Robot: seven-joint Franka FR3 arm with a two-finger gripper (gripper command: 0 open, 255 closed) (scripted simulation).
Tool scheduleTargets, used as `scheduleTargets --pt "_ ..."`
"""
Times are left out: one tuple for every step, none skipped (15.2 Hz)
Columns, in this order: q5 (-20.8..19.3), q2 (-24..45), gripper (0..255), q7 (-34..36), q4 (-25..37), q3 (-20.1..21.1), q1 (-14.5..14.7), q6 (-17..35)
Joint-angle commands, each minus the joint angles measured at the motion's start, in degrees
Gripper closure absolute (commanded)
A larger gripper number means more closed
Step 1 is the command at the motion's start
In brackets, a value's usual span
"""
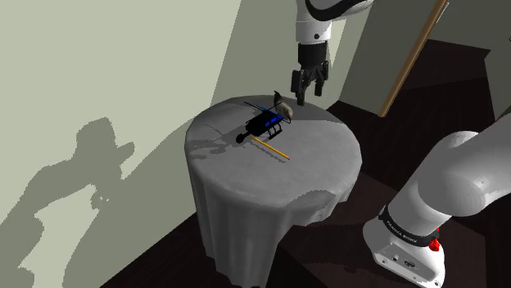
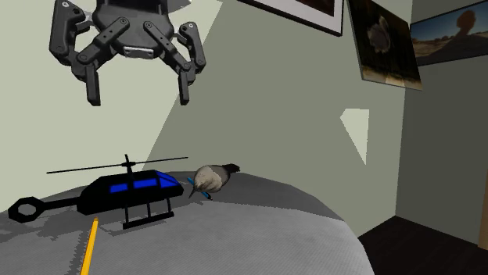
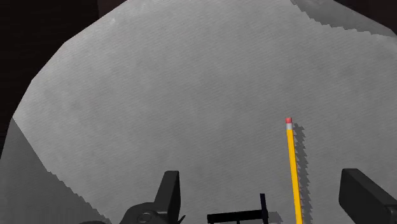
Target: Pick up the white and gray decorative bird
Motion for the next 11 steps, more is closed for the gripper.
scheduleTargets --pt "-0.67 4.43 0 1.59 2.42 -0.14 -0.88 1.67" --pt "-1.02 6.65 0 2.35 3.78 -0.26 -1.28 2.35" --pt "-1.36 8.86 0 3.10 5.20 -0.40 -1.67 2.96" --pt "-1.70 11.06 0 3.84 6.67 -0.56 -2.05 3.50" --pt "-2.04 13.25 0 4.58 8.21 -0.74 -2.41 3.97" --pt "-2.36 15.43 0 5.30 9.80 -0.95 -2.75 4.38" --pt "-2.68 17.61 0 6.00 11.46 -1.17 -3.08 4.72" --pt "-2.98 19.77 0 6.69 13.17 -1.42 -3.40 4.99" --pt "-3.27 21.93 0 7.37 14.94 -1.69 -3.70 5.21" --pt "-3.53 24.08 0 8.02 16.77 -1.96 -4.00 5.35" --pt "-3.78 26.22 0 8.65 18.67 -2.27 -4.29 5.44"
